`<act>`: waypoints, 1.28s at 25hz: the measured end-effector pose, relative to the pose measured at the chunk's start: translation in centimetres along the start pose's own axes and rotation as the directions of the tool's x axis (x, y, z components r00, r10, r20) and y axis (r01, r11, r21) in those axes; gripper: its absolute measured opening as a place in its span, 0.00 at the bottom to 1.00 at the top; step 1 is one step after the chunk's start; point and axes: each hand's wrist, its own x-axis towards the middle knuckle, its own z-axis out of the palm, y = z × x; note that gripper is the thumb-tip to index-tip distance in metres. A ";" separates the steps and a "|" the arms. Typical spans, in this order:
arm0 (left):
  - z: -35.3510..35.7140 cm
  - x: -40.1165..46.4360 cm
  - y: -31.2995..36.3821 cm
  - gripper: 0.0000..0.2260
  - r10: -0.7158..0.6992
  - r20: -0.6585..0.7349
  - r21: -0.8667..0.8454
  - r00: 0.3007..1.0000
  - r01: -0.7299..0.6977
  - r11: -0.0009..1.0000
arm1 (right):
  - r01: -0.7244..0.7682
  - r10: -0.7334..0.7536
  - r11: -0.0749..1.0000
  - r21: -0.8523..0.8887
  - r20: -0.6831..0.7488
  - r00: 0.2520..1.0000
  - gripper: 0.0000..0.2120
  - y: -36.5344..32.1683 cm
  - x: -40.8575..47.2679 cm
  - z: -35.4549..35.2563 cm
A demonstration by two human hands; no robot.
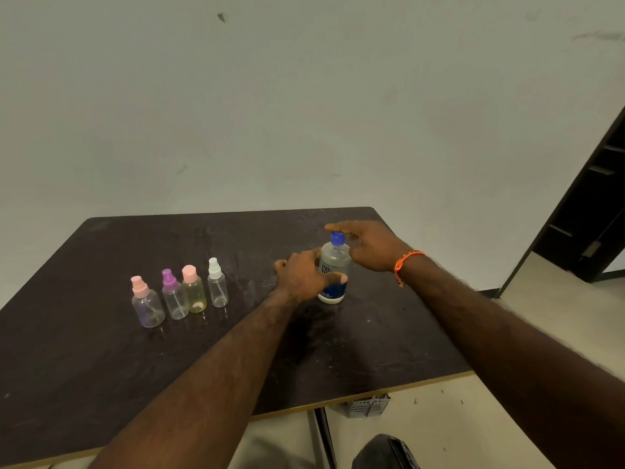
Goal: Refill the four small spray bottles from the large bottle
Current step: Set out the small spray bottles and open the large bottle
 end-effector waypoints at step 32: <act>1.0 0.9 -1.5 0.31 0.033 0.009 -0.055 0.999 -0.033 0.998 | -0.293 0.294 0.956 0.024 -0.109 0.950 0.13 8.6 -1.2 0.4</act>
